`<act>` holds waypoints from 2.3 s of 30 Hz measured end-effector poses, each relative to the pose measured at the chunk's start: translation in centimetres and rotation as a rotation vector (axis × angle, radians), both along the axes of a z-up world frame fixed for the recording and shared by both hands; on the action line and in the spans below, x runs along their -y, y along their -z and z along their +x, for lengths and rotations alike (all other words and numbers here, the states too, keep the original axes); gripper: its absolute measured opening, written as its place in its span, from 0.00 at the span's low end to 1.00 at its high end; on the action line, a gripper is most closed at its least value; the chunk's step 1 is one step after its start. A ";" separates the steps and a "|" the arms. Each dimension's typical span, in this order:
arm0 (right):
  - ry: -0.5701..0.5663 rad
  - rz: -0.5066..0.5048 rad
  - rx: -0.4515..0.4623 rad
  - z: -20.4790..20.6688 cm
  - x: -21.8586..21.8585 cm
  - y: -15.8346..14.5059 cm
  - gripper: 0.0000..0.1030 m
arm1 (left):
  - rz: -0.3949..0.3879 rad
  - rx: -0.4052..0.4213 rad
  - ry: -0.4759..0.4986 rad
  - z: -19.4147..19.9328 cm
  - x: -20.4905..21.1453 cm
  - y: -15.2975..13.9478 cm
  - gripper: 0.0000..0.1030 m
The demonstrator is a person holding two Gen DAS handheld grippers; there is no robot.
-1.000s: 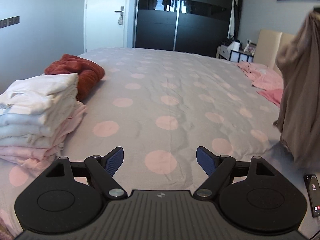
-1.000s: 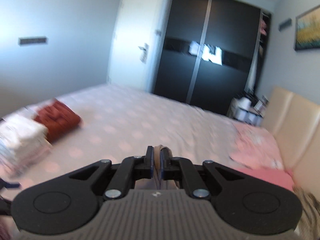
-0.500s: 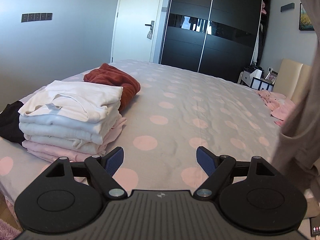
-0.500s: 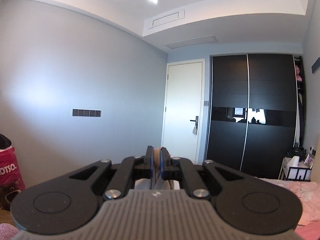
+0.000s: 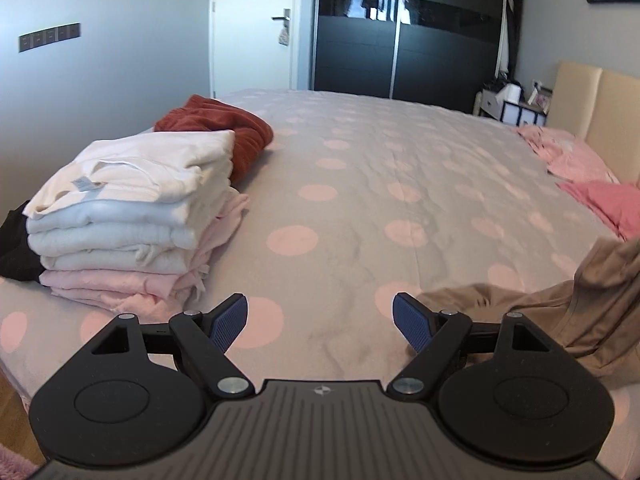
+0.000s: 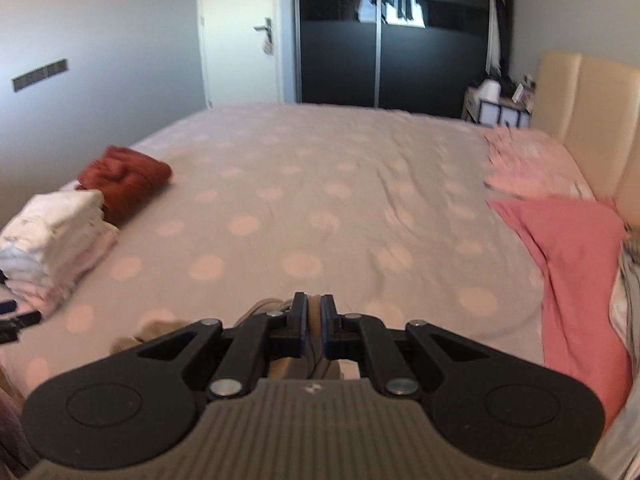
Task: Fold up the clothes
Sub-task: 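Pull the taupe shirt out of the pile with the right tool and drop it on the bed, then grasp the shirt hem with the left tool while the right tool grasps the hem too, then lift the taupe shirt by its hem with both tools and shake it out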
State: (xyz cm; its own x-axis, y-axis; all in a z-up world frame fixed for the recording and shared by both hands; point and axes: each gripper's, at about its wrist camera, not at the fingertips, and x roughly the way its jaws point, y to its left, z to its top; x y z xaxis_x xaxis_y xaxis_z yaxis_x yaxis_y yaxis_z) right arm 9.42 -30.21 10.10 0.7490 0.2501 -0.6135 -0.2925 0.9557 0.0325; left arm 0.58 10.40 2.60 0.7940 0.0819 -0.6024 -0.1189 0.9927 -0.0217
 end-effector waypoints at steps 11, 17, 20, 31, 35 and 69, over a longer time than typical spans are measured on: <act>0.167 -0.063 -0.131 2.5 7.7 9.9 0.15 | 0.186 -0.048 0.314 2.9 7.2 3.7 0.72; 0.079 -0.130 -0.077 1.9 7.2 9.7 0.33 | 0.379 -0.032 0.552 4.0 9.8 5.2 0.69; -0.030 -0.164 -0.058 1.6 5.6 9.9 0.36 | 0.462 -0.023 0.670 4.4 10.7 6.0 0.62; -0.364 -0.370 -0.074 2.6 -2.7 13.4 0.39 | 0.740 0.063 1.013 4.3 12.9 8.7 0.44; -0.385 -0.407 -0.088 3.2 -3.2 14.0 0.39 | 0.863 0.062 1.138 4.0 12.8 9.2 0.31; 0.024 -0.549 0.545 -3.6 -2.4 -4.7 0.04 | 0.177 0.330 0.658 4.2 6.8 -12.1 0.00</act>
State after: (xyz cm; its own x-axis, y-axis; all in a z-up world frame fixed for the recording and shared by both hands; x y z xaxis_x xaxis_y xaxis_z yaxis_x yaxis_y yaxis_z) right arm 5.80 -27.80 14.78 0.9822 -0.0039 -0.1876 -0.1096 0.7994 -0.5907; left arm 4.74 3.59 14.71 0.8491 -0.3980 -0.3472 0.4846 0.8485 0.2127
